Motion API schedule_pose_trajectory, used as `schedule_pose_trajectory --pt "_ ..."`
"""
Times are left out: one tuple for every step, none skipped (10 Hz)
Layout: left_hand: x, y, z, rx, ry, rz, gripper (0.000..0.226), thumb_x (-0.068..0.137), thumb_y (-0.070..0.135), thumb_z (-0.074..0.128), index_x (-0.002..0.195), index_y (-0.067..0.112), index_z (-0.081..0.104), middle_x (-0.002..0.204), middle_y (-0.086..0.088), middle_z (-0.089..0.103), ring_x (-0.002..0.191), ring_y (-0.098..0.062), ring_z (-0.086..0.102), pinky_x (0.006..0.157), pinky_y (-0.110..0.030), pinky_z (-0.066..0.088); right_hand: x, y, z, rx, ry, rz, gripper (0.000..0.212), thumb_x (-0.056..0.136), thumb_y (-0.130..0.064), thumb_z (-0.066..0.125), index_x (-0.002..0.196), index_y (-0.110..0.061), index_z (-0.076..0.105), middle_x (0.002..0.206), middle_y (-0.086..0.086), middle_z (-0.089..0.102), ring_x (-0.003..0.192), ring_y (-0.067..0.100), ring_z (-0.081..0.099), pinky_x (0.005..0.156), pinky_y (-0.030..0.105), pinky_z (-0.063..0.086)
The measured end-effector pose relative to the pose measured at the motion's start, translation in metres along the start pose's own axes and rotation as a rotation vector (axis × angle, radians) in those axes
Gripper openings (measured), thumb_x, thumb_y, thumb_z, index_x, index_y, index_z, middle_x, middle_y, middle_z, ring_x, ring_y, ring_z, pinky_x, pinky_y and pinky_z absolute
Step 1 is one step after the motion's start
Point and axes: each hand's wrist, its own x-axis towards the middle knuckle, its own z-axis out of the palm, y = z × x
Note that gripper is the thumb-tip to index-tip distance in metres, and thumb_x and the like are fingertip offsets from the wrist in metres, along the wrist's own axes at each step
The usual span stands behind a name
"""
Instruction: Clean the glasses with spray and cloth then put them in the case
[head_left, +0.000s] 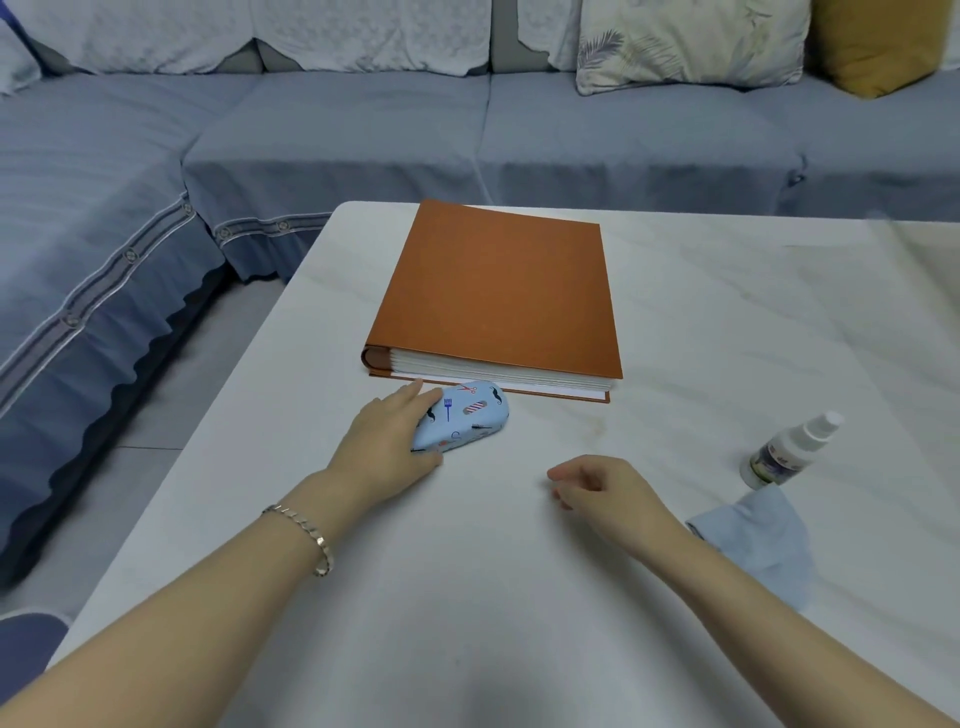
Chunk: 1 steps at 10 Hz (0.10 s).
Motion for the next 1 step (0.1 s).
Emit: schedule_pose_trajectory --pt "-0.0072 0.0198 -0.0150 -0.138 0.104 -0.025 0.054 0.085 0.025 0.056 0.135 0.018 0.040 0.149 -0.004 0.036 0.135 -0.020 0.035 0.108 -0.031 0.027 -0.0025 -0.0129 -0.0115 -0.051 -0.033 -0.030 0.022 0.086 -0.012 0.048 0.091 -0.027 0.064 0.081 -0.004 0.063 0.083 0.016 0.059 0.064 0.014 0.041"
